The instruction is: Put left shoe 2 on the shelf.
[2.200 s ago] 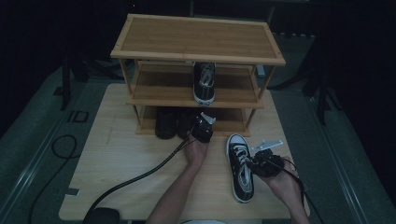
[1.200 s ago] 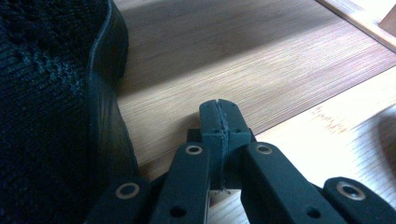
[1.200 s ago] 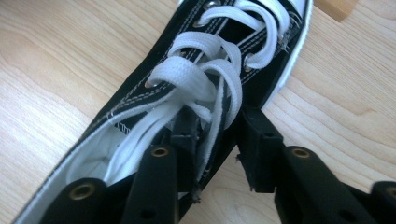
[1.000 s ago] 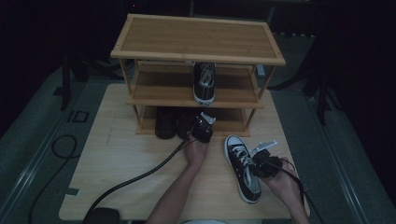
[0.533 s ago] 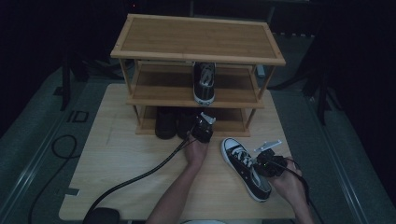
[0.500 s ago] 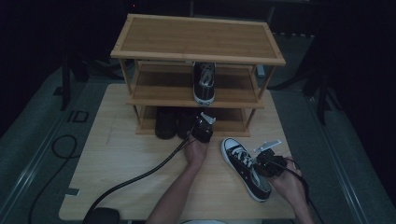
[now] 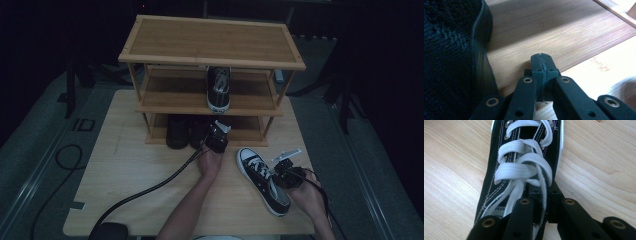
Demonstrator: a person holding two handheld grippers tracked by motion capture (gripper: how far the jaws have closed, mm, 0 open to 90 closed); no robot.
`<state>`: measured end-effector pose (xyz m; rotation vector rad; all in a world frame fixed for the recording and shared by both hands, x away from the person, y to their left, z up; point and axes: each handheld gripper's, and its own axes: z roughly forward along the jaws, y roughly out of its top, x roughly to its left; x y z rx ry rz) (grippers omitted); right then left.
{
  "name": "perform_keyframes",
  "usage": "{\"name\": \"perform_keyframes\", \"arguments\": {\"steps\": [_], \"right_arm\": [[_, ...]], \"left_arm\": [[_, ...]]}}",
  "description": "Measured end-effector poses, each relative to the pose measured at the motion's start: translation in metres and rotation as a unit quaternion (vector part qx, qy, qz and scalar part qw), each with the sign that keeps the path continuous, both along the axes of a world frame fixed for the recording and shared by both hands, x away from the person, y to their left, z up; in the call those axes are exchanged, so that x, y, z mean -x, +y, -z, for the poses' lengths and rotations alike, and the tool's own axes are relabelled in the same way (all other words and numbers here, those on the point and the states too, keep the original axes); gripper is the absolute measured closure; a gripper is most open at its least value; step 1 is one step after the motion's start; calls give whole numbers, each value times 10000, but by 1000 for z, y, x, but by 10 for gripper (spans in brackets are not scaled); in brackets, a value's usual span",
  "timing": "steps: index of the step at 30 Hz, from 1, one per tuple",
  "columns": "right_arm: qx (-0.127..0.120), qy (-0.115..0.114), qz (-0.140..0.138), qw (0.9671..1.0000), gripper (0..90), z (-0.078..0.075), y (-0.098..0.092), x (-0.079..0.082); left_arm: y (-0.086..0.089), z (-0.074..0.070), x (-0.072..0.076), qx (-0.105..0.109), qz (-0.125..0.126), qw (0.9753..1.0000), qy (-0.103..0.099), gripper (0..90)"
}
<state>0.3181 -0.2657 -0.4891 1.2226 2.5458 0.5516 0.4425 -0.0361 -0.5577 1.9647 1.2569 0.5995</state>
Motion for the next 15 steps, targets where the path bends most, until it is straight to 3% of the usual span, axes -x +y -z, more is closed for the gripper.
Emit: {"name": "perform_keyframes", "arguments": {"steps": [6,15], "right_arm": [[-3,-162,27,9999,878,-1,-3,0],[-272,-125,-11,9996,880,-5,-4,-2]], "left_arm": [[0,0,0,0,-1,10000,-2,900],[0,0,0,0,0,10000,-1,900]]}}
